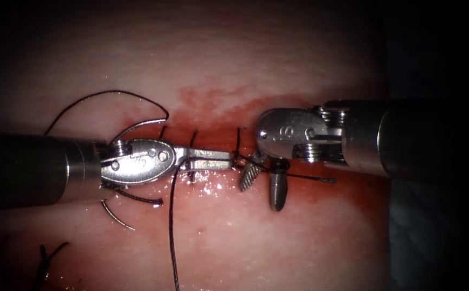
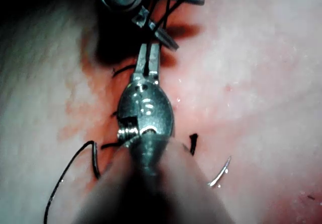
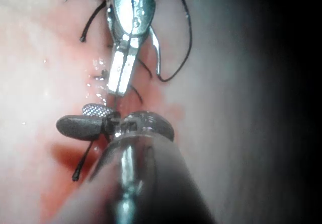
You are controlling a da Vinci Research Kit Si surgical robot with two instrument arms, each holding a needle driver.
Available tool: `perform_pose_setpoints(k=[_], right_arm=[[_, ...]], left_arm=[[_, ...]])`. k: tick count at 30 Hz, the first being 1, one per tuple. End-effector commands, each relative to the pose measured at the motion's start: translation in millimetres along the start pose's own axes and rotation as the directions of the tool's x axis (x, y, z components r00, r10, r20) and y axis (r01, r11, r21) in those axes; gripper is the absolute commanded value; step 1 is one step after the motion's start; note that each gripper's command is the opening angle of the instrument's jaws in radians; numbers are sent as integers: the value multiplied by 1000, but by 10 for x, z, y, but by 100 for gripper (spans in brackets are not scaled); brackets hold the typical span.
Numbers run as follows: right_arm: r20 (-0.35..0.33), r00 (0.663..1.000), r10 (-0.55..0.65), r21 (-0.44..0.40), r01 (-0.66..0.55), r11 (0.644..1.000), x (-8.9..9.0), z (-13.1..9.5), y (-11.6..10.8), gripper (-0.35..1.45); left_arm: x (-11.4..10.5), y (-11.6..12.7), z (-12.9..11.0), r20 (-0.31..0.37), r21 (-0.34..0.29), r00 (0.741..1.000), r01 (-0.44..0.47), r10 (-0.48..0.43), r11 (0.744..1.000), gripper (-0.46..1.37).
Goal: Wound Closure
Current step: With the right hand, grasp the suture short end
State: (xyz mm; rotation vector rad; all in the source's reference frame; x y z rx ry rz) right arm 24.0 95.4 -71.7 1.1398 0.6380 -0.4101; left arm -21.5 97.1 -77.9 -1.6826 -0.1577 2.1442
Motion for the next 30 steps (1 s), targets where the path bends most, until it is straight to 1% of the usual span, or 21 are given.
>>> perform_pose_setpoints(k=[1,5,8,13,15,17,21,25,30], right_arm=[[9,1000,3,-1,-3,1000,2,-4,1,89],[26,1000,16,11,-17,1000,0,-8,4,88],[79,995,62,28,-64,998,-5,-7,5,86],[167,977,135,17,-140,990,-10,-12,7,86],[218,959,178,8,-185,983,-13,-13,6,85],[246,947,209,-1,-215,977,-15,-14,6,85],[265,925,273,-24,-277,960,-15,-15,6,85],[303,885,353,-33,-360,932,-18,-13,4,80],[367,823,434,-65,-442,895,-24,-8,-2,79]], left_arm=[[0,0,0,0,-4,1000,0,0,1000,-35],[1,0,0,0,-4,1000,0,0,1000,-35],[1,0,0,0,-4,1000,0,0,1000,-35],[1,1,0,0,-3,1000,0,0,1000,-35],[1,1,1,0,-3,1000,0,0,1000,-35],[1,1,1,0,-3,1000,0,0,1000,-35],[0,1,1,0,-3,1000,0,0,1000,-35],[0,2,2,1,2,1000,0,0,1000,-35],[0,2,3,0,0,1000,-1,1,1000,-35]])
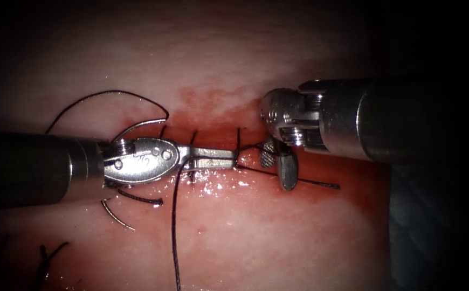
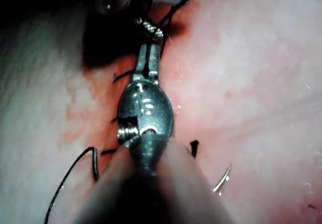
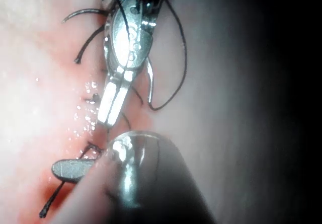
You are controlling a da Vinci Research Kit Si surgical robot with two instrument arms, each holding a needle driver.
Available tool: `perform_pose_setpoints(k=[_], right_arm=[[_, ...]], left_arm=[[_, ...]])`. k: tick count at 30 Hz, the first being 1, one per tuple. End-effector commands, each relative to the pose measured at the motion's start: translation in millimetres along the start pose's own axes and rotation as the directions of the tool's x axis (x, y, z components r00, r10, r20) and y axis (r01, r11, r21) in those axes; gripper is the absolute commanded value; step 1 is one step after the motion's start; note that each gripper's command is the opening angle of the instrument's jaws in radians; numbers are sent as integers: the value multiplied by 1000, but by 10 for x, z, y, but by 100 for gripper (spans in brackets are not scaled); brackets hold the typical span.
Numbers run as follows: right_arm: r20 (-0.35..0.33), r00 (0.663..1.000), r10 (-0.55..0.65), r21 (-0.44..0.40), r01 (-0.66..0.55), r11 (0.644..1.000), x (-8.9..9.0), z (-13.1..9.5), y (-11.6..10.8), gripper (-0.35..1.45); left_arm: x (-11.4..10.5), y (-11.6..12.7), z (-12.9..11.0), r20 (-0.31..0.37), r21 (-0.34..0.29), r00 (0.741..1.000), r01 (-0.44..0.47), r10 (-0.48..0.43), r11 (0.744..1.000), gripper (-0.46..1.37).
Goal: Wound Closure
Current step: With the right hand, grasp the suture short end
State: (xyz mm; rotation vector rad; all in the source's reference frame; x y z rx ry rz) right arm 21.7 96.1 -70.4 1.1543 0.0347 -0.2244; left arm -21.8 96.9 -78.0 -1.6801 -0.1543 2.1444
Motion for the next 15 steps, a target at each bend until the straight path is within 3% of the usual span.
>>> perform_pose_setpoints(k=[1,5,15], right_arm=[[23,1000,20,-5,-20,1000,-1,2,-2,79],[72,997,38,8,-39,999,-11,11,-9,77],[109,991,73,-13,-72,997,-31,31,-14,74]], left_arm=[[0,0,0,-1,-4,1000,0,0,1000,-35],[0,0,0,-1,-4,1000,0,0,1000,-35],[-1,2,2,1,-7,1000,-7,7,1000,-35]])
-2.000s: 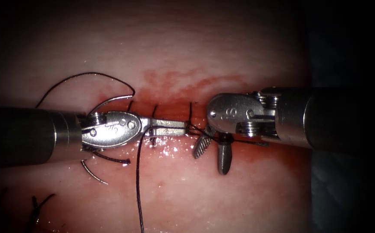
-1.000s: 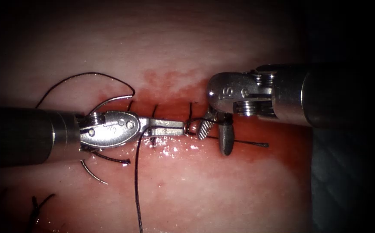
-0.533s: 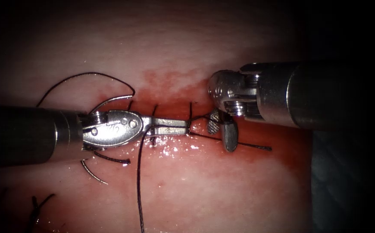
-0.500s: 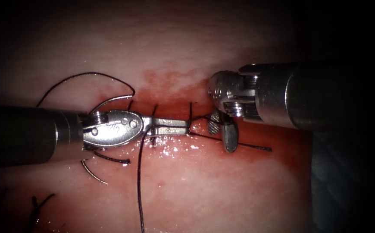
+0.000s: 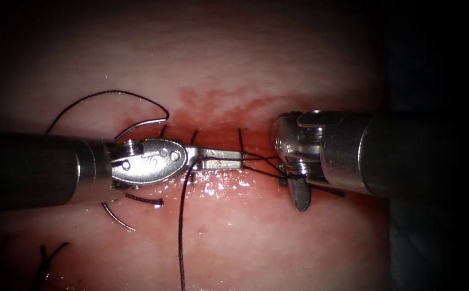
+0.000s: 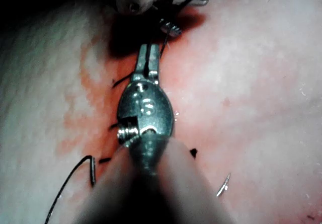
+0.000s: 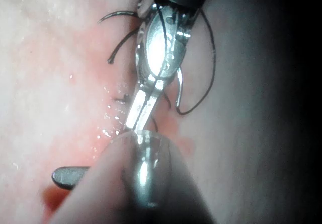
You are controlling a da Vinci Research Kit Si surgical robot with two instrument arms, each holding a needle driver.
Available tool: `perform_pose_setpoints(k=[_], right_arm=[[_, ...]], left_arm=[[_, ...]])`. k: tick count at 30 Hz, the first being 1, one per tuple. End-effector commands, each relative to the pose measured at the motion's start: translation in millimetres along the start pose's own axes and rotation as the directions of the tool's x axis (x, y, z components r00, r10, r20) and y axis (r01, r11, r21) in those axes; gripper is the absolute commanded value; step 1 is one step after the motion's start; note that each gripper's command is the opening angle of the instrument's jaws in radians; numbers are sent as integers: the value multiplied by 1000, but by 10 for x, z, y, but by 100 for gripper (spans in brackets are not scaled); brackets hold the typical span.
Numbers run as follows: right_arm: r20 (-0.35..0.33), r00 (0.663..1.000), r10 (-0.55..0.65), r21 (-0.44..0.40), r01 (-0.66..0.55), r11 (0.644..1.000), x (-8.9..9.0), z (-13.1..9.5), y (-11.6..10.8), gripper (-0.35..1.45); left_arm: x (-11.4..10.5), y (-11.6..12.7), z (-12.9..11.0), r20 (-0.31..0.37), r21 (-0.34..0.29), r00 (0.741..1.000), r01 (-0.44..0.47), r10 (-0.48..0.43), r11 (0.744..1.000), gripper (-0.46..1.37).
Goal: Wound Closure
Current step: With the right hand, grasp the suture short end, then pull the left gripper down and the right gripper up to tension
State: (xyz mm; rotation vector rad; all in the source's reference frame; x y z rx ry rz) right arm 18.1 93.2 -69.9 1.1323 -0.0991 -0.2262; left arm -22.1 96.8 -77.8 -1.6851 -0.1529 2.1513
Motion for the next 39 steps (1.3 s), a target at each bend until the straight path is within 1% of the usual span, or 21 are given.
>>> perform_pose_setpoints(k=[1,4,5,6,7,8,13,19,25,26,29,30,35,36,37,39], right_arm=[[1,1000,5,-1,-5,1000,-2,-1,0,73],[1,1000,11,-1,-11,1000,-5,-2,2,68],[0,1000,10,2,-10,1000,-5,-2,2,46],[0,1000,9,5,-9,1000,-5,-2,2,35],[0,1000,8,8,-8,1000,-5,-2,2,15],[-1,1000,17,19,-17,1000,-4,-3,2,-35],[-3,1000,17,24,-17,1000,-3,-6,2,-35],[-62,998,28,-25,-30,999,2,-17,6,-35],[-161,986,38,-37,-44,998,19,-35,14,-35],[-167,985,38,-37,-45,998,19,-36,14,-35],[-219,975,43,-38,-52,998,27,-43,18,-35],[-226,973,43,-32,-52,998,28,-44,18,-35],[-333,941,59,27,-53,998,31,-48,20,-35],[-339,939,60,29,-53,998,31,-49,20,-35],[-381,922,61,45,-48,998,31,-48,19,-35],[-405,912,62,64,-40,997,30,-47,18,-35]], left_arm=[[0,0,0,0,-3,1000,0,0,1000,-35],[0,1,1,-1,-4,1000,0,0,1000,-35],[0,1,2,-1,-4,1000,-1,1,1000,-35],[0,1,2,-1,-4,1000,-1,1,1000,-35],[0,1,2,-1,-4,1000,-1,1,1000,-35],[0,1,2,2,-5,1000,-1,1,1000,-35],[0,2,1,2,-5,1000,-1,1,1000,-35],[0,3,2,1,-7,1000,-1,1,1000,-35],[0,5,3,1,-8,1000,-1,1,1000,-35],[0,5,3,1,-8,1000,-1,1,1000,-35],[0,5,3,3,-9,1000,-1,1,1000,-35],[0,5,3,3,-9,1000,-1,1,1000,-35],[-3,8,3,5,-12,1000,-4,4,1000,-35],[-3,8,3,5,-12,1000,-4,4,1000,-35],[-4,9,4,5,-11,1000,-5,5,1000,-35],[-4,10,4,4,-13,1000,-6,6,1000,-35]])
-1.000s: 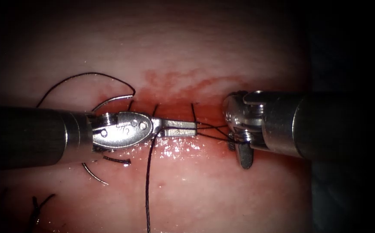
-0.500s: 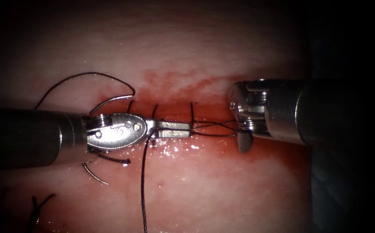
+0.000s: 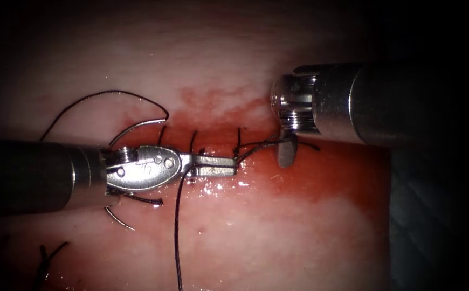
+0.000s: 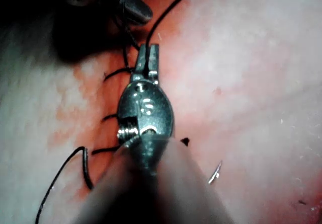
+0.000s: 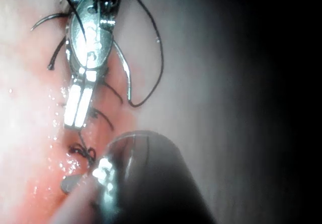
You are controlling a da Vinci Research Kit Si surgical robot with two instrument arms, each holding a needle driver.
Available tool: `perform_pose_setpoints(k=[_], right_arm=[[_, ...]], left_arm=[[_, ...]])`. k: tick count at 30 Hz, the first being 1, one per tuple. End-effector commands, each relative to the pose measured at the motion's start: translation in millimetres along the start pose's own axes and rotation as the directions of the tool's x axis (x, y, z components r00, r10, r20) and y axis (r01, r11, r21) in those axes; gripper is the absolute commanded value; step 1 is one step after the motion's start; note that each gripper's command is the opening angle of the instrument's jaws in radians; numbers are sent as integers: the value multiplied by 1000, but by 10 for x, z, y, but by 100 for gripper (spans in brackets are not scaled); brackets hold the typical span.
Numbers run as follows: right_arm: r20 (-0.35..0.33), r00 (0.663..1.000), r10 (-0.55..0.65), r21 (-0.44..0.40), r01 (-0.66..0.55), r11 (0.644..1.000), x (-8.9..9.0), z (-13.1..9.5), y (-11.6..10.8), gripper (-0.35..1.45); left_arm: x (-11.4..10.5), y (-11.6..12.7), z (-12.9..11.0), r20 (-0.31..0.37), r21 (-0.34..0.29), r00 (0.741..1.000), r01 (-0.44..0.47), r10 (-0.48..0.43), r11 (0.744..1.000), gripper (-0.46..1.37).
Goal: Wound Closure
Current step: Pull the left gripper down and the right gripper up to tension
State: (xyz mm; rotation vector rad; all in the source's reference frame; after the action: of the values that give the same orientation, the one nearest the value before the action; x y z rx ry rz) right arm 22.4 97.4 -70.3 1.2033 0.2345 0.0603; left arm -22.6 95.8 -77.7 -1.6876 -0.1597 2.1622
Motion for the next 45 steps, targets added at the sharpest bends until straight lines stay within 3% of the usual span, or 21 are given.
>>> perform_pose_setpoints(k=[1,9,19,32,45], right_arm=[[-7,1000,0,13,0,1000,-2,-1,-1,-35],[-179,984,-4,121,26,992,4,-12,-3,-35],[-326,945,34,106,1,994,18,-24,18,-35],[-422,900,105,86,-76,993,16,-36,40,-35],[-540,834,113,36,-111,993,21,-48,66,-35]], left_arm=[[0,0,0,-1,-3,1000,-1,1,1000,-35],[-4,13,-1,8,-11,1000,-12,12,1000,-35],[-2,41,-3,11,-26,1000,-15,15,1000,-35],[1,81,-3,22,-55,1000,-14,15,998,-35],[7,120,-11,31,-80,999,-12,14,997,-35]])
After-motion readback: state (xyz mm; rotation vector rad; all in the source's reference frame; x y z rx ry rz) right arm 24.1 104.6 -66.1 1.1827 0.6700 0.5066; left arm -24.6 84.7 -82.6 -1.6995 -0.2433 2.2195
